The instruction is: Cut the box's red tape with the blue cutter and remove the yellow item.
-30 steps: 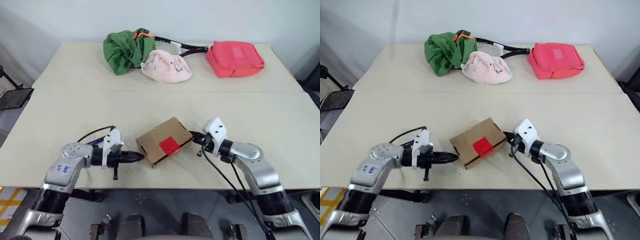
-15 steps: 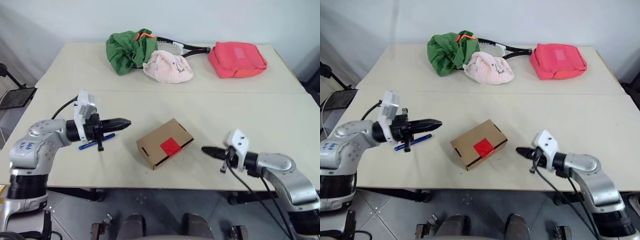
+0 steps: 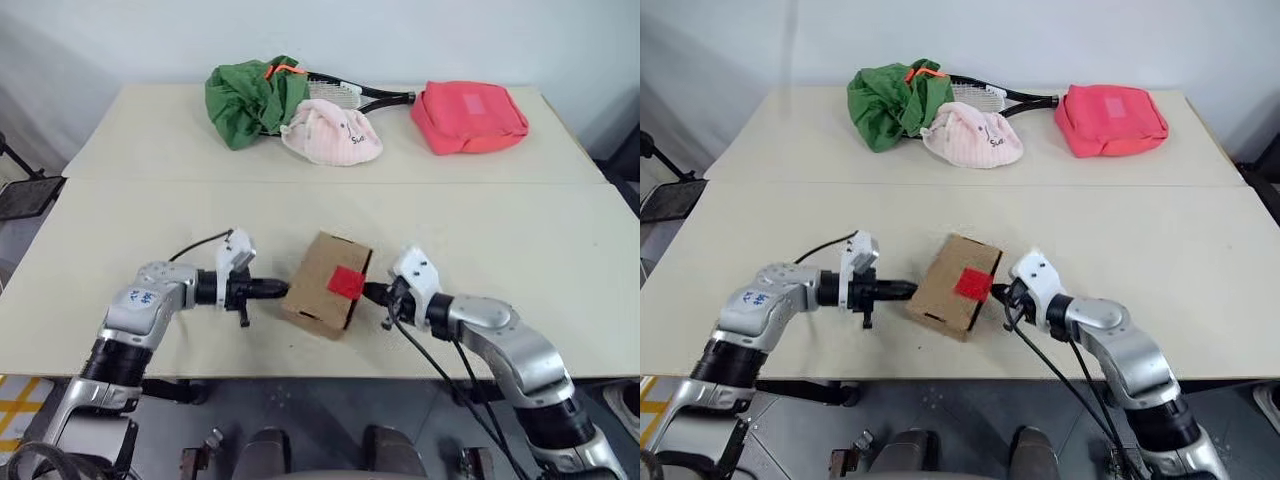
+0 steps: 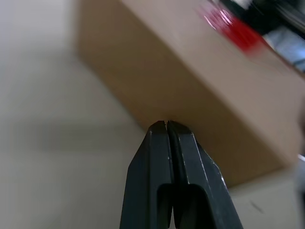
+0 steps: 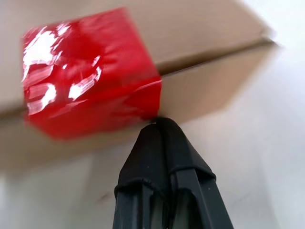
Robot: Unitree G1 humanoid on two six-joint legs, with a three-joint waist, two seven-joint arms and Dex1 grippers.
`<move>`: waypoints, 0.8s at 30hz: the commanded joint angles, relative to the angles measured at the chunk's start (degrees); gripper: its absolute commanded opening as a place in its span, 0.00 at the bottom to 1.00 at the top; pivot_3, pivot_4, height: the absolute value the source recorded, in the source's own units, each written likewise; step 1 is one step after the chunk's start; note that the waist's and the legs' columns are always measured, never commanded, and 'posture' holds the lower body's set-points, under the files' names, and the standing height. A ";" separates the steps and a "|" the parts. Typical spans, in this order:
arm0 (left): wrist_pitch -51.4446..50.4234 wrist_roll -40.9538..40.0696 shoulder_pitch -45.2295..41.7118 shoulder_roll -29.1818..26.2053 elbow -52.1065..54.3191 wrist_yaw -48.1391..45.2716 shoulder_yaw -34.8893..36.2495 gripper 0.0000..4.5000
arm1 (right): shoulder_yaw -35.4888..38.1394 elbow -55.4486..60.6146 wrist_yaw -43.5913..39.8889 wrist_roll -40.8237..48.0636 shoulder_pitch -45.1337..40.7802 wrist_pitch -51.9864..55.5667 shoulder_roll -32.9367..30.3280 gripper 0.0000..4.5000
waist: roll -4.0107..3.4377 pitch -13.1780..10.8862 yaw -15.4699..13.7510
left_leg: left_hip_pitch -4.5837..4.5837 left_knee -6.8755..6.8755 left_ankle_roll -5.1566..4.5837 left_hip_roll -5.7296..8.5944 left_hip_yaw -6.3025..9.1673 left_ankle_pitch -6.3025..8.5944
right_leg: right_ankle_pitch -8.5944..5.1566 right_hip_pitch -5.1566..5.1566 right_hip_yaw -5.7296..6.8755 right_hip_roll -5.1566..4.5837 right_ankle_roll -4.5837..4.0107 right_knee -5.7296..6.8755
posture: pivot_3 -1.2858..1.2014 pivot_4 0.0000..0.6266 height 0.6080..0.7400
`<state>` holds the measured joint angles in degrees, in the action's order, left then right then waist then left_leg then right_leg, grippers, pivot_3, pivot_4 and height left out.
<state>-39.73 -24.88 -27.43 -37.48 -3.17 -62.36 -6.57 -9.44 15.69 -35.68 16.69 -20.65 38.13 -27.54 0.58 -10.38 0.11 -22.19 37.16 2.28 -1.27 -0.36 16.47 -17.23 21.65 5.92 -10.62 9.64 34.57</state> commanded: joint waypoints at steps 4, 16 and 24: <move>-7.30 -4.77 6.20 -0.50 8.63 4.73 5.88 0.02 | -2.60 -9.49 -2.63 -2.42 -8.09 -6.34 3.80 0.00 | 0.00 0.00 0.17 | 0.02 0.01 0.00 -0.02 0.00 0.00 | 0.00 0.01 0.00 0.00 0.00 0.06 | 0.52 0.24 1.00; -11.27 -8.32 13.69 3.82 19.26 12.03 7.26 0.02 | -4.96 -26.20 -12.79 -5.66 -15.03 -18.34 5.61 0.00 | 0.00 0.00 0.15 | 0.04 0.05 -0.01 -0.02 -0.01 0.05 | 0.00 0.00 -0.01 0.00 0.00 0.08 | 0.52 0.24 1.00; -8.66 -9.05 20.19 -0.28 21.70 11.64 14.19 0.02 | 1.29 -22.57 -19.62 -2.35 -13.01 -20.01 -0.99 0.00 | 0.00 0.00 0.09 | 0.04 0.03 0.01 -0.02 -0.01 0.06 | 0.00 0.00 -0.01 0.00 0.00 0.06 | 0.52 0.24 1.00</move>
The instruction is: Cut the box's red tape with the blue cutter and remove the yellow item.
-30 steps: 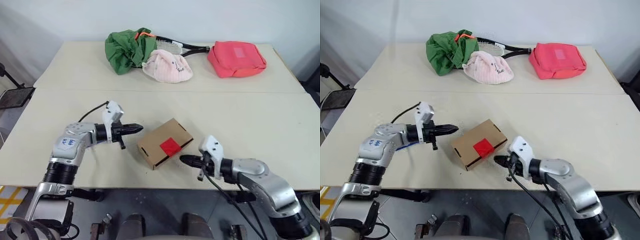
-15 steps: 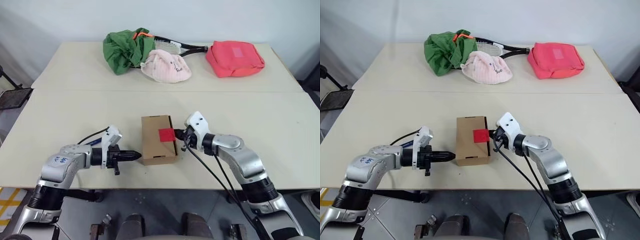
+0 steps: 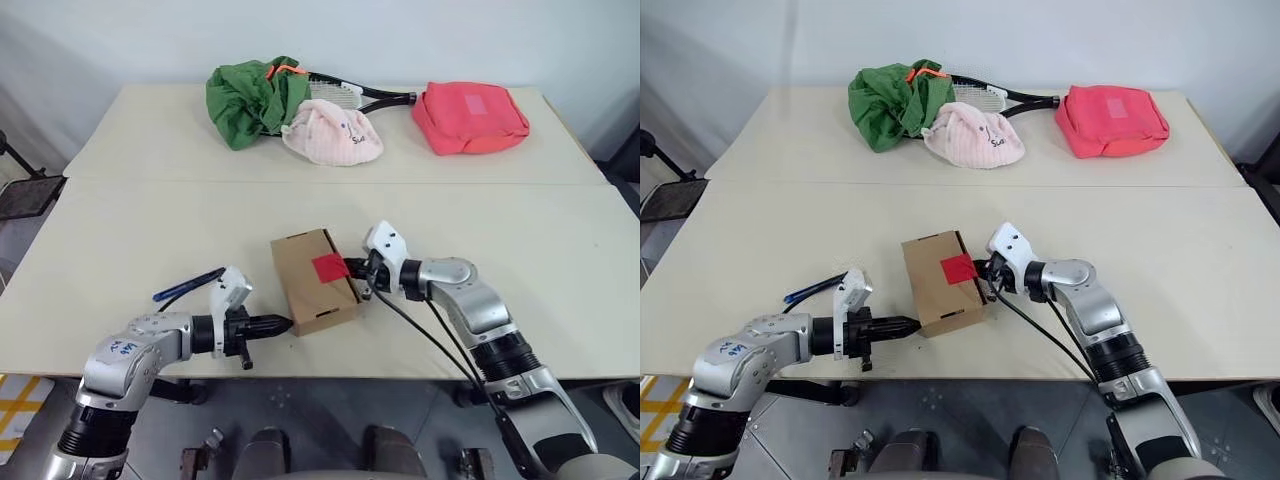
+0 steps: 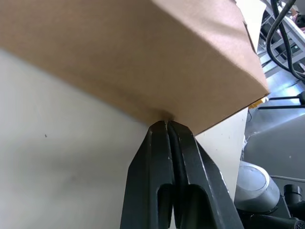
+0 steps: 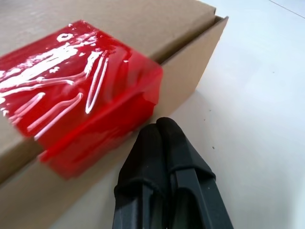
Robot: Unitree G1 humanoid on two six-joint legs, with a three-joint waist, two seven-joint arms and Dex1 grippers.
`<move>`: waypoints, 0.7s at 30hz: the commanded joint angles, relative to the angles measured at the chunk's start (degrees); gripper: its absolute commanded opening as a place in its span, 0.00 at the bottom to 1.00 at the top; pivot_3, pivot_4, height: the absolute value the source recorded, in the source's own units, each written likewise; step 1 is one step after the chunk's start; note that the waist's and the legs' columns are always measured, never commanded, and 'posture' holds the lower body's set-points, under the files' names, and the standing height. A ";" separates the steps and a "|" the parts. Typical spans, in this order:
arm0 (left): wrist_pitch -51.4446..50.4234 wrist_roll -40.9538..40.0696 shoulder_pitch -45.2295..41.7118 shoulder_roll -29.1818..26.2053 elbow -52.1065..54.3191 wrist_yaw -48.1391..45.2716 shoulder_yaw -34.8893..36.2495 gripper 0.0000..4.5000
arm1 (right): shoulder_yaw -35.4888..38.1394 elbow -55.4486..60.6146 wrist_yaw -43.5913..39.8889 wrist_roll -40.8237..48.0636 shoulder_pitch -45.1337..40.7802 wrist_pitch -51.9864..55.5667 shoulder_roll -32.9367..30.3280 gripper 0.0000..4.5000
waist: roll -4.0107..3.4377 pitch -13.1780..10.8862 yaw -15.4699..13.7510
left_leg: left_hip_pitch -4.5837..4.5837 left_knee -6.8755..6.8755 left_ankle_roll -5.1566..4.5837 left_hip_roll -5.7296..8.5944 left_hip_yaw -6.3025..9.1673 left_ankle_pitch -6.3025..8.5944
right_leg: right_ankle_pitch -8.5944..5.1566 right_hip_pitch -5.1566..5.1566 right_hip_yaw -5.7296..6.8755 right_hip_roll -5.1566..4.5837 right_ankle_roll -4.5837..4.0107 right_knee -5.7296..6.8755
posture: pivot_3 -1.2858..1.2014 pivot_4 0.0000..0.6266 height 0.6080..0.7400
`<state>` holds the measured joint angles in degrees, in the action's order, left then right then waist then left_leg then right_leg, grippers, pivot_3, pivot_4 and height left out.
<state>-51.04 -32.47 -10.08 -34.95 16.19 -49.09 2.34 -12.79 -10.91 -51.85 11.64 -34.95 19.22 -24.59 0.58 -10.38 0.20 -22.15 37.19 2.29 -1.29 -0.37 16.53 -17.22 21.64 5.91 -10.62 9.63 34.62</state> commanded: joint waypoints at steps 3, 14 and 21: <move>8.54 -1.73 6.94 -5.32 1.82 -4.15 11.58 0.02 | 8.20 8.77 -8.42 7.79 4.75 3.95 -9.59 0.00 | 0.00 0.00 -0.14 | -0.01 -0.03 0.02 -0.01 0.00 0.02 | 0.00 0.01 0.01 0.00 0.00 -0.04 | 0.52 0.24 1.00; 23.60 0.67 16.93 -14.43 -15.05 -9.73 35.90 0.61 | 23.25 32.38 -12.07 27.19 20.99 2.50 -11.99 0.82 | -0.03 -0.02 0.18 | 0.14 -0.04 0.03 -0.33 -0.36 0.23 | 0.00 -0.02 0.02 0.21 -0.12 -0.26 | 0.52 0.24 1.00; 31.96 5.38 18.04 -20.37 -29.26 -14.33 35.78 1.00 | 21.34 39.87 -7.32 28.84 22.30 1.99 -8.42 1.00 | 0.05 0.00 -0.58 | 0.15 0.02 -0.05 -0.39 -0.45 0.48 | -0.02 0.04 0.07 0.22 -0.16 -0.22 | 0.52 0.24 1.00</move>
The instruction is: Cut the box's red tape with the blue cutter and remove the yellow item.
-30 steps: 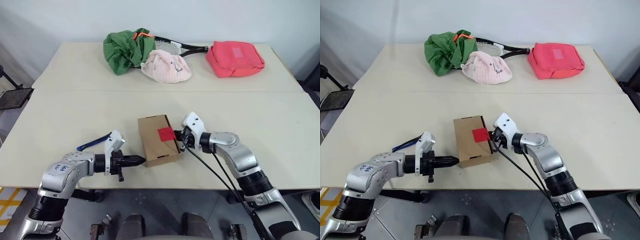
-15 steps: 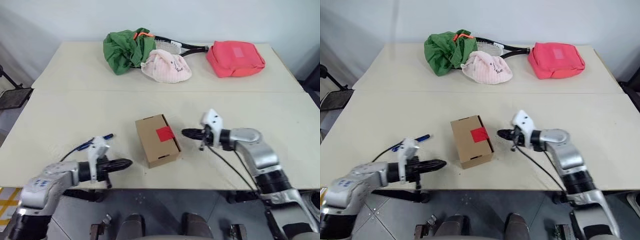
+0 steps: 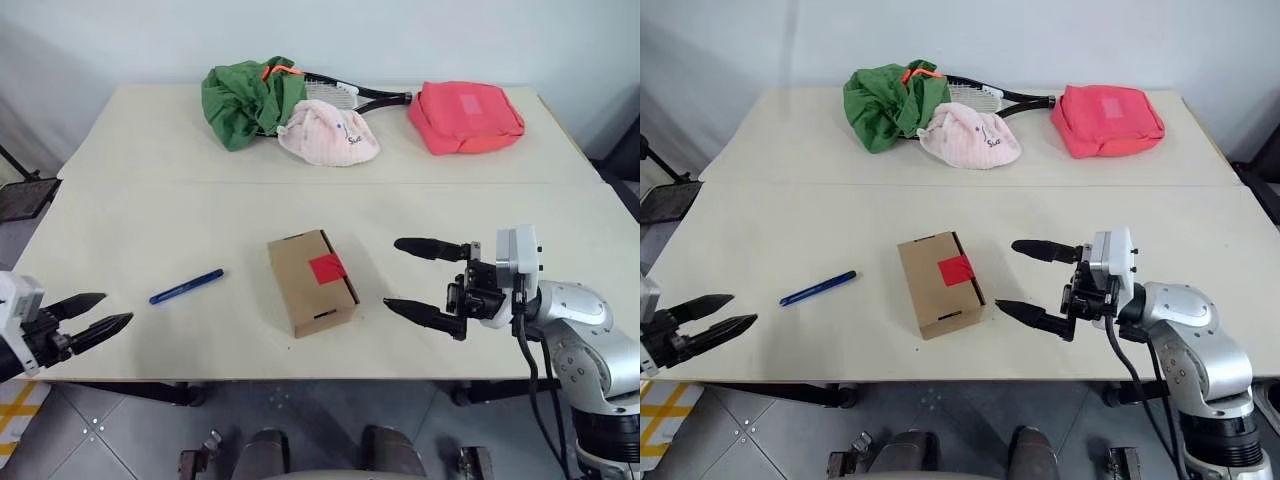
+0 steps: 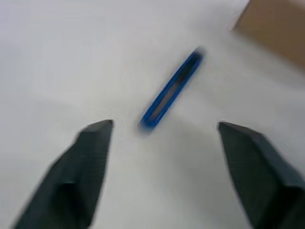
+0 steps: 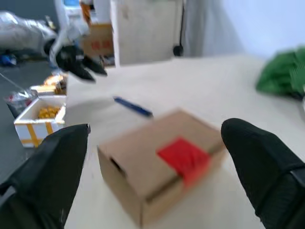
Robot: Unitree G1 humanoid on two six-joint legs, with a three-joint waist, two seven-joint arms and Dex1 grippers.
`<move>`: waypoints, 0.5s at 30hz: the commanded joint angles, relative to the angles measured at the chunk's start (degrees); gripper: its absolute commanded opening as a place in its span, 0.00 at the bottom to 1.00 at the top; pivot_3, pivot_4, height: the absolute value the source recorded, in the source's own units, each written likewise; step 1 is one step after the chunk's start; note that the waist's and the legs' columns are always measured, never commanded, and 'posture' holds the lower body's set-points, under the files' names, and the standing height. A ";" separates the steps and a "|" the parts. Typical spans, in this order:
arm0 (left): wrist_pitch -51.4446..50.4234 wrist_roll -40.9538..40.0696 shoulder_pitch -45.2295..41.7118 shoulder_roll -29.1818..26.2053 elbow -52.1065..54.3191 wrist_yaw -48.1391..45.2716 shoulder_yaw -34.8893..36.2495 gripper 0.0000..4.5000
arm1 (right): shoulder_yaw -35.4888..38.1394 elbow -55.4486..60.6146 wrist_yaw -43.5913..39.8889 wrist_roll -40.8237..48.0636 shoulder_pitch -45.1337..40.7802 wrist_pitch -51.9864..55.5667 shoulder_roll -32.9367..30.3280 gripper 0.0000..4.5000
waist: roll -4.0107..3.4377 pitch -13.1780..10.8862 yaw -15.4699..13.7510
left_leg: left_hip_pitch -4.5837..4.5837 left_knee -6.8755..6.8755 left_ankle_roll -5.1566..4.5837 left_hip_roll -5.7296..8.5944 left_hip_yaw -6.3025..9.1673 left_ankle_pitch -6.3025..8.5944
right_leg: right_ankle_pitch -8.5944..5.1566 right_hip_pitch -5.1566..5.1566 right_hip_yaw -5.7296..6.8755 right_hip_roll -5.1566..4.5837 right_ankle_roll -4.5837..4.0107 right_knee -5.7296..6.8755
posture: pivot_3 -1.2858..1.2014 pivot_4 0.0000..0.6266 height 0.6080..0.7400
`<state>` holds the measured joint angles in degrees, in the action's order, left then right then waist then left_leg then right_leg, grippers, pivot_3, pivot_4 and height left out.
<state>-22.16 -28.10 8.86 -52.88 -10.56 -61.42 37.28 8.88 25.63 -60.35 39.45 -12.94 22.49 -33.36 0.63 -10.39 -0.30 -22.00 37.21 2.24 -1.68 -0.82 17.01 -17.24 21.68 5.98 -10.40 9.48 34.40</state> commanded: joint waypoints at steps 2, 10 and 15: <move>3.89 1.10 -2.17 -3.28 -3.20 -3.49 -0.78 1.00 | -1.09 3.90 0.51 -0.47 0.15 -3.43 0.35 1.00 | 0.00 0.00 -0.33 | -0.02 0.02 -0.02 0.00 -0.02 0.01 | 0.00 0.00 0.00 0.00 0.00 -0.03 | 0.52 0.24 1.00; 11.04 6.92 -14.50 -4.18 -5.65 -4.19 -12.13 1.00 | -2.25 5.37 1.31 -0.90 0.51 -4.82 -0.60 1.00 | 0.00 0.00 -0.71 | -0.01 0.00 -0.01 -0.02 -0.10 0.02 | 0.00 0.08 -0.01 0.00 0.00 0.06 | 0.52 0.24 1.00; 14.89 14.32 -23.43 -4.92 -13.05 -5.06 -22.46 1.00 | -3.10 6.16 1.96 -0.54 0.79 -3.74 -1.08 1.00 | 0.01 0.01 -0.62 | -0.02 0.02 -0.01 -0.02 -0.20 0.02 | 0.01 0.24 -0.01 -0.01 0.01 0.26 | 0.52 0.24 1.00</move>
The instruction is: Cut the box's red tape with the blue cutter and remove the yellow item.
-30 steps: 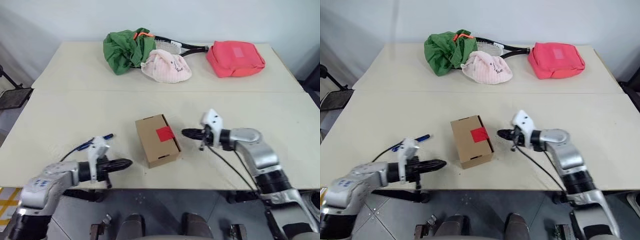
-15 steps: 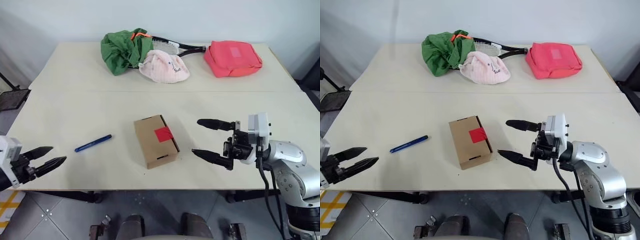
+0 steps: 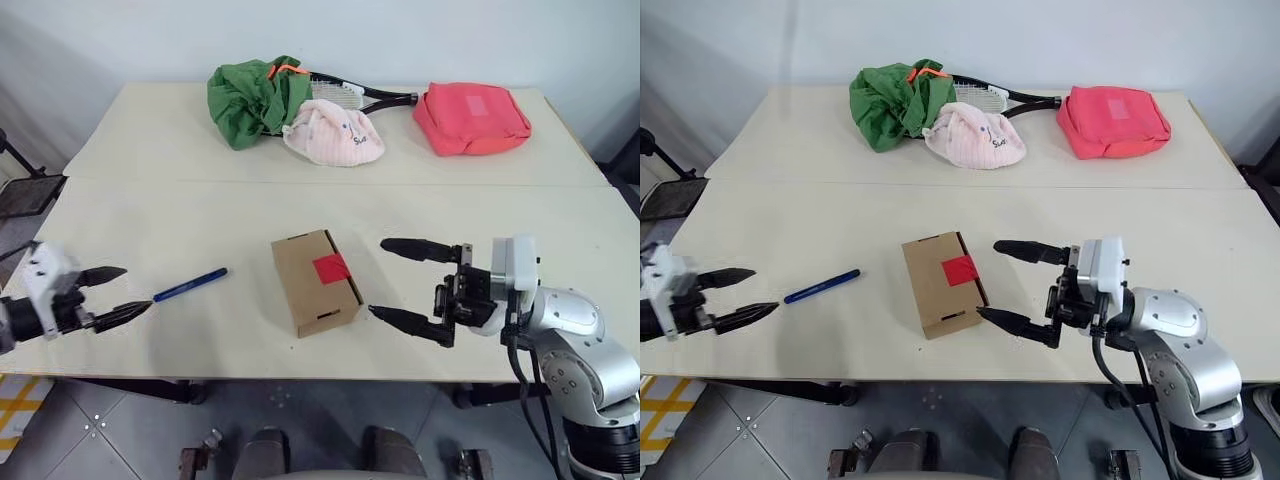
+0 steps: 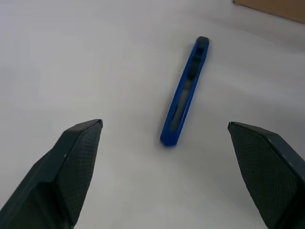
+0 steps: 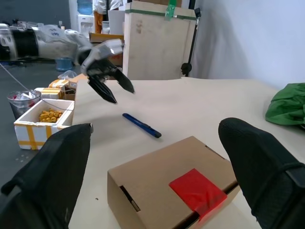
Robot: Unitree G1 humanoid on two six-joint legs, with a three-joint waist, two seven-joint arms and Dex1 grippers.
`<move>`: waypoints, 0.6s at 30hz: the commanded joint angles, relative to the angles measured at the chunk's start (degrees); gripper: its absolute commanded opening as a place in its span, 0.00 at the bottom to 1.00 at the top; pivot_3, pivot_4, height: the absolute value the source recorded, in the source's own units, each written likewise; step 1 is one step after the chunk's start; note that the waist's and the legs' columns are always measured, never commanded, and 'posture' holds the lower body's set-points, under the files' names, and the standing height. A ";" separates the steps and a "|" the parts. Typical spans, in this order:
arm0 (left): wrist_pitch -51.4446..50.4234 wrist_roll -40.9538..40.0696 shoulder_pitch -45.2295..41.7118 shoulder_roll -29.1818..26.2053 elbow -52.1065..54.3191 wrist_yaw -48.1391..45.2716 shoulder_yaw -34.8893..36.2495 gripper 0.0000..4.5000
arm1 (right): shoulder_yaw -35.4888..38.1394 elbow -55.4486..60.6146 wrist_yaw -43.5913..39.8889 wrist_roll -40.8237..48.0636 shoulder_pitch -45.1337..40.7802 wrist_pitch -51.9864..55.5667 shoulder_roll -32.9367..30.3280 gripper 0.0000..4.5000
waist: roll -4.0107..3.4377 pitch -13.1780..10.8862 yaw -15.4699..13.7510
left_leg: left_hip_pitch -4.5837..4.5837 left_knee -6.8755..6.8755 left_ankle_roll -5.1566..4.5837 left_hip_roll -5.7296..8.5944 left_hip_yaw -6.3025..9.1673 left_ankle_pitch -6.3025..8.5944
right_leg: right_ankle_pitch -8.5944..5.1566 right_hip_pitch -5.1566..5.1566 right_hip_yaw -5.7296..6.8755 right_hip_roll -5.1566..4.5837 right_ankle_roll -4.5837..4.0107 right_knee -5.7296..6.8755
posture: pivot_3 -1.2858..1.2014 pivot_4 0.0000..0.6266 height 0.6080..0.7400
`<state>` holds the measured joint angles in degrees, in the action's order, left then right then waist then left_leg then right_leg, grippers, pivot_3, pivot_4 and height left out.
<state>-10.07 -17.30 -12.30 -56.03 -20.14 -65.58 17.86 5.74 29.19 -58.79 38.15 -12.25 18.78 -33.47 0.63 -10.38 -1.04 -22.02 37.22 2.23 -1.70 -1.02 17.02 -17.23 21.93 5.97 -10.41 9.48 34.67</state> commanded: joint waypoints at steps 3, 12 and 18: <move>4.48 5.40 -4.58 -1.79 -6.85 -2.36 -6.19 1.00 | -0.23 3.14 0.87 0.78 0.43 0.02 -1.31 1.00 | 0.02 0.01 0.76 | -0.05 -0.02 0.00 -0.03 -0.29 0.01 | 0.01 0.31 -0.01 -0.06 -0.01 0.17 | 0.52 0.24 1.00; 4.83 7.85 -9.48 0.26 -12.79 -3.28 -11.37 0.91 | -0.08 6.04 4.02 1.46 2.77 0.95 -1.65 1.00 | 0.06 0.00 1.04 | -0.11 0.07 0.00 -0.06 -0.47 0.01 | 0.02 0.54 -0.02 -0.13 -0.03 0.42 | 0.52 0.24 1.00; 5.80 9.20 -10.67 0.45 -15.37 -3.91 -13.57 0.56 | 0.39 6.77 5.03 1.72 3.02 1.42 -2.05 1.00 | 0.05 0.00 1.03 | -0.08 0.09 -0.01 -0.06 -0.49 0.01 | 0.02 0.53 -0.03 -0.14 -0.04 0.44 | 0.52 0.24 1.00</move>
<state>-4.49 -10.27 -23.99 -56.19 -34.00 -68.76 6.32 4.96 33.58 -54.15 38.52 -9.51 20.22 -34.89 0.68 -10.38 -0.02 -22.09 37.31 2.22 -1.76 -1.51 17.03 -17.21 22.46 5.93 -10.55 9.44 35.12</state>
